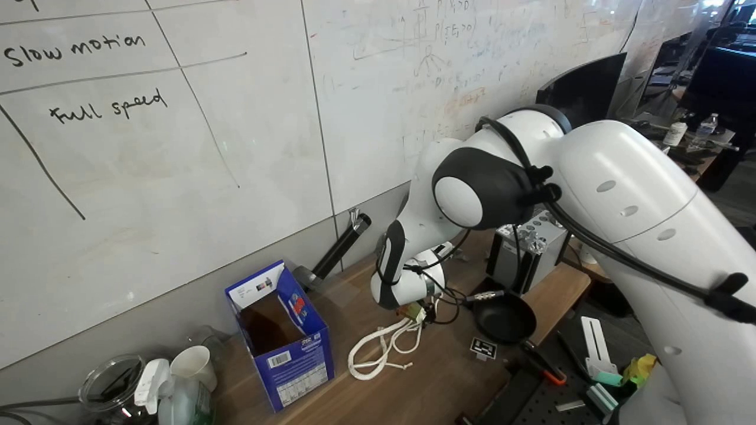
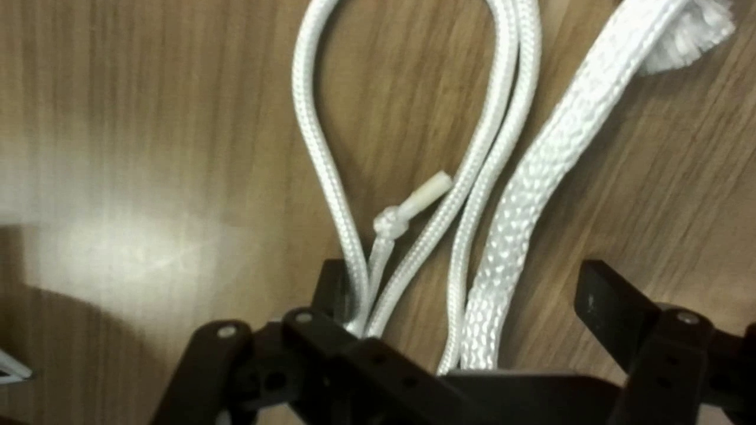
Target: Put the white ropes in the carton box
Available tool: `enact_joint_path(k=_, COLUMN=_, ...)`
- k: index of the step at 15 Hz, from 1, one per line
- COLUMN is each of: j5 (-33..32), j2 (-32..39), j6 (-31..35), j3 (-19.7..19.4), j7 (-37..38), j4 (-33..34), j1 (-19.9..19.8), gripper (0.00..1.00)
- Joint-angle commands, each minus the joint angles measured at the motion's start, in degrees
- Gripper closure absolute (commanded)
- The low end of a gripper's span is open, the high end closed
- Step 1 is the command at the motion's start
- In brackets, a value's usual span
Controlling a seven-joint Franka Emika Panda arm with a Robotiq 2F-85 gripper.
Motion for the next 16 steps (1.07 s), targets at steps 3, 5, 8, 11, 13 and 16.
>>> enact_joint_path(k=3, j5=-0.8, j2=-1.5, j6=1.2, j3=0.6, j7=0.6, j4=-1.6, j1=-0.9, gripper=0.00)
enact_joint_path(k=5, j5=-0.8, j2=-1.5, j6=1.1, j3=0.7, j7=0.5, j4=-1.6, j1=-1.1, gripper=0.00)
enact_joint_path(k=8, j5=-0.4, j2=-1.6, j6=1.1, j3=1.5, j7=0.1, j4=-1.5, j1=-2.0, gripper=0.00)
enact_joint_path(k=11, j5=-0.5, j2=-1.3, j6=1.5, j3=1.6, j7=0.1, j4=-1.4, j1=-2.0, gripper=0.32)
enact_joint_path(k=13, j5=-0.5, j2=-1.3, j6=1.8, j3=1.7, j7=0.1, j4=-1.3, j1=-2.1, gripper=0.49)
enact_joint_path(k=16, j5=-0.7, j2=-1.5, j6=1.8, j3=1.6, j7=0.1, j4=-1.5, j1=-2.2, gripper=0.71)
